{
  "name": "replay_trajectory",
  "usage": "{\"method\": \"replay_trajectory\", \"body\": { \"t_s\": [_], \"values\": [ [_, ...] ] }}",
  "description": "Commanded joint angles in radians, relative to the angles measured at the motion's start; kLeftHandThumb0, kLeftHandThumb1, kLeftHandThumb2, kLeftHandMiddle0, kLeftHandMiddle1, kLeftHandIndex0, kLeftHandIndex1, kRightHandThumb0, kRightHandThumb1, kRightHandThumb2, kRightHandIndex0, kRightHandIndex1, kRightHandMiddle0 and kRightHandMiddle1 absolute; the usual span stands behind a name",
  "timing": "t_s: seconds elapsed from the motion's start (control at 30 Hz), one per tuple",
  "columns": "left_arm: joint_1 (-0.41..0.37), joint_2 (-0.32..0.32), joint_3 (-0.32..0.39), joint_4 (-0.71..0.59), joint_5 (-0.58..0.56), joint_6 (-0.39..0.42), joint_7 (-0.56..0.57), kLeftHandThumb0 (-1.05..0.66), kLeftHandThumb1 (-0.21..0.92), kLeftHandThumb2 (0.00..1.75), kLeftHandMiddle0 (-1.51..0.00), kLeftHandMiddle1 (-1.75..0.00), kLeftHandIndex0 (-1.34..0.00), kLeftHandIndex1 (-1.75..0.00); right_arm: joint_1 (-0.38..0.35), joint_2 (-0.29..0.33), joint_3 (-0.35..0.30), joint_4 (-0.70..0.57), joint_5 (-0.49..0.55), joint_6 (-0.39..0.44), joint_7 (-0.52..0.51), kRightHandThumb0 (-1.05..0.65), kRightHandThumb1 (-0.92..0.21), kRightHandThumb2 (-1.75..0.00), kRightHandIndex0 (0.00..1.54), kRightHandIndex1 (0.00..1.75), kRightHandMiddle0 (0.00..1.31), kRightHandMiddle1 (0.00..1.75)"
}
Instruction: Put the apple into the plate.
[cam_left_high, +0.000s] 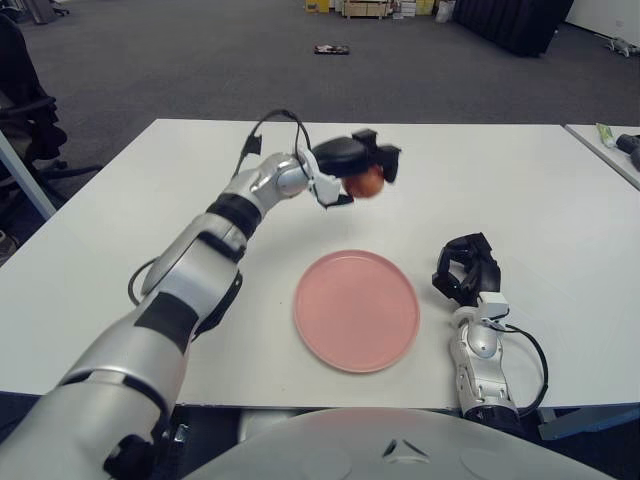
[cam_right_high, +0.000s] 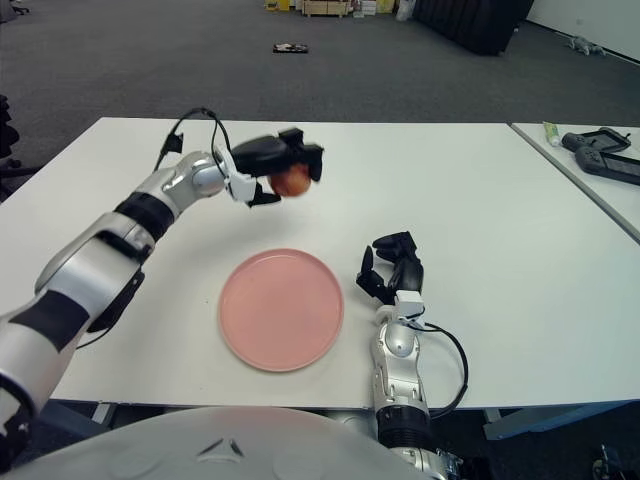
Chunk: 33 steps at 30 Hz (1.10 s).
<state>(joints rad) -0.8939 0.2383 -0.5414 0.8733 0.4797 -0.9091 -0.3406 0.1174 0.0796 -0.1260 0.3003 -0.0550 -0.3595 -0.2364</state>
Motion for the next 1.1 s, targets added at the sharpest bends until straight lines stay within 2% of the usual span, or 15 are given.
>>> {"method": "replay_trajectory", "body": {
  "t_s": [0.0, 0.23, 0.53, 0.87, 1.07],
  "values": [
    [0.043, 0.036, -0.005, -0.052, -0.053, -0.003, -0.106, 0.0, 0.03, 1.63, -0.8, -1.75, -0.63, -1.7, 0.015, -0.007, -0.002, 0.045, -0.001, 0.018, 0.002, -0.43, -0.47, -1.13, 0.82, 1.75, 0.49, 1.75],
    [0.136, 0.026, -0.045, -0.098, -0.123, -0.043, -0.272, 0.0, -0.01, 1.68, -0.81, -1.75, -0.67, -1.72, 0.011, -0.007, -0.003, 0.052, 0.003, 0.016, -0.003, -0.43, -0.47, -1.13, 0.83, 1.75, 0.49, 1.75],
    [0.147, 0.034, -0.079, -0.125, -0.137, -0.01, -0.441, 0.0, 0.01, 1.66, -0.8, -1.75, -0.65, -1.73, 0.019, 0.006, -0.01, 0.036, 0.034, 0.023, 0.009, -0.43, -0.49, -1.11, 0.8, 1.75, 0.47, 1.75],
    [0.212, 0.025, -0.107, -0.106, -0.079, -0.022, -0.431, 0.0, 0.02, 1.65, -0.77, -1.73, -0.66, -1.74, 0.032, 0.015, -0.014, 0.015, 0.063, 0.018, 0.029, -0.42, -0.53, -1.06, 0.73, 1.75, 0.45, 1.75],
    [0.254, 0.022, -0.143, -0.089, 0.024, -0.043, -0.331, 0.0, 0.03, 1.63, -0.77, -1.71, -0.66, -1.75, 0.036, 0.015, -0.012, 0.016, 0.052, 0.006, 0.026, -0.41, -0.53, -1.05, 0.74, 1.75, 0.44, 1.75]
  ]
}}
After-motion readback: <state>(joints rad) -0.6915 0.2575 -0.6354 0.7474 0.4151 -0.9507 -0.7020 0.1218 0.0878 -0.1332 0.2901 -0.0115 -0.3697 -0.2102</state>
